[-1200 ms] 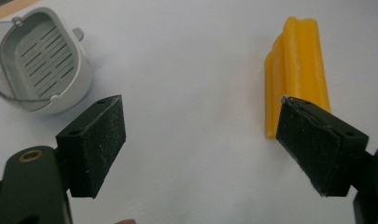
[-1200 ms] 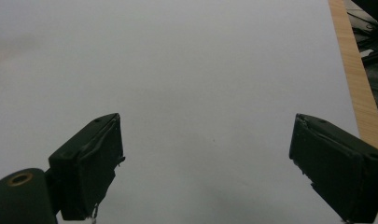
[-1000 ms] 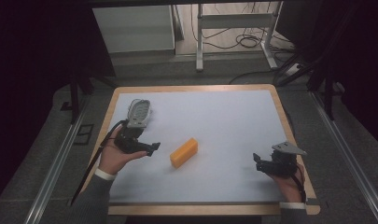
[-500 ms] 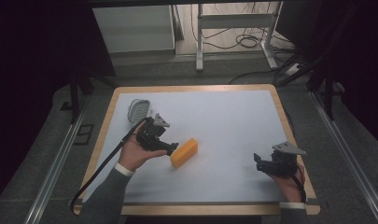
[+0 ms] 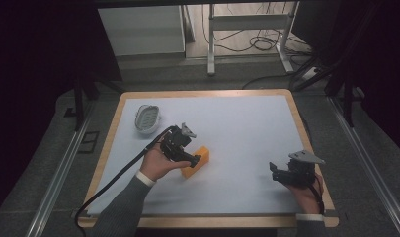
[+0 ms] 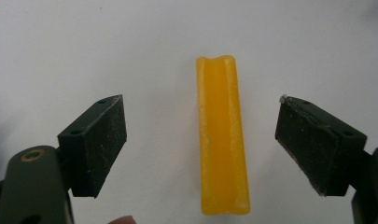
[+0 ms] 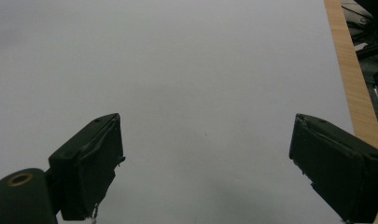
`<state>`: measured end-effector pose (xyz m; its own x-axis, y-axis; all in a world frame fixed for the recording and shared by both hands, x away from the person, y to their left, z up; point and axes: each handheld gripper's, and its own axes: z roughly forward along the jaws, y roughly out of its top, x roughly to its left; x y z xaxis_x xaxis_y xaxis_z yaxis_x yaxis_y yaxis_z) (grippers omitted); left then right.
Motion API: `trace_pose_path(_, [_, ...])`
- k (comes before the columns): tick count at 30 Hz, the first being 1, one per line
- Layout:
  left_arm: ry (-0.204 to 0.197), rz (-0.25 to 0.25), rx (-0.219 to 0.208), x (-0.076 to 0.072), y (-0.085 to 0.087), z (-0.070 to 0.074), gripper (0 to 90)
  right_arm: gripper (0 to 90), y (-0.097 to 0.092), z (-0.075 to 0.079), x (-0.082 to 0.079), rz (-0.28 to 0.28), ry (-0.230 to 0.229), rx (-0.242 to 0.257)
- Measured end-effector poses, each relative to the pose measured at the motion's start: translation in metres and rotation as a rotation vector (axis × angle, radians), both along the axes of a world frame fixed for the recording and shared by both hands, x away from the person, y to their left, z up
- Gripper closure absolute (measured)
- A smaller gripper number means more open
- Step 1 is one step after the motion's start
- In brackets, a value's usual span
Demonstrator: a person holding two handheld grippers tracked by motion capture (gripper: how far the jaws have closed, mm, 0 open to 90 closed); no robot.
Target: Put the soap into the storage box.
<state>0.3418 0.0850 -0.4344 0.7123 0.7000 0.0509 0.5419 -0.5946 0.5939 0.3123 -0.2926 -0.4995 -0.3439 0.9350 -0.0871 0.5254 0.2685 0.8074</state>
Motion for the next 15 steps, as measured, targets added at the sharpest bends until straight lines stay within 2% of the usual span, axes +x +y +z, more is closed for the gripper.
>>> trace_pose_path(10, [0.065,0.003,0.023,0.012,-0.008,-0.018,23.1,9.8,-0.001,-0.001,0.001,-0.003,0.005,0.001])
trace_pose_path(15, [0.109,-0.004,0.057,0.017,-0.015,-0.033,26.5,9.8,0.0,-0.002,0.001,0.001,0.008,-0.006])
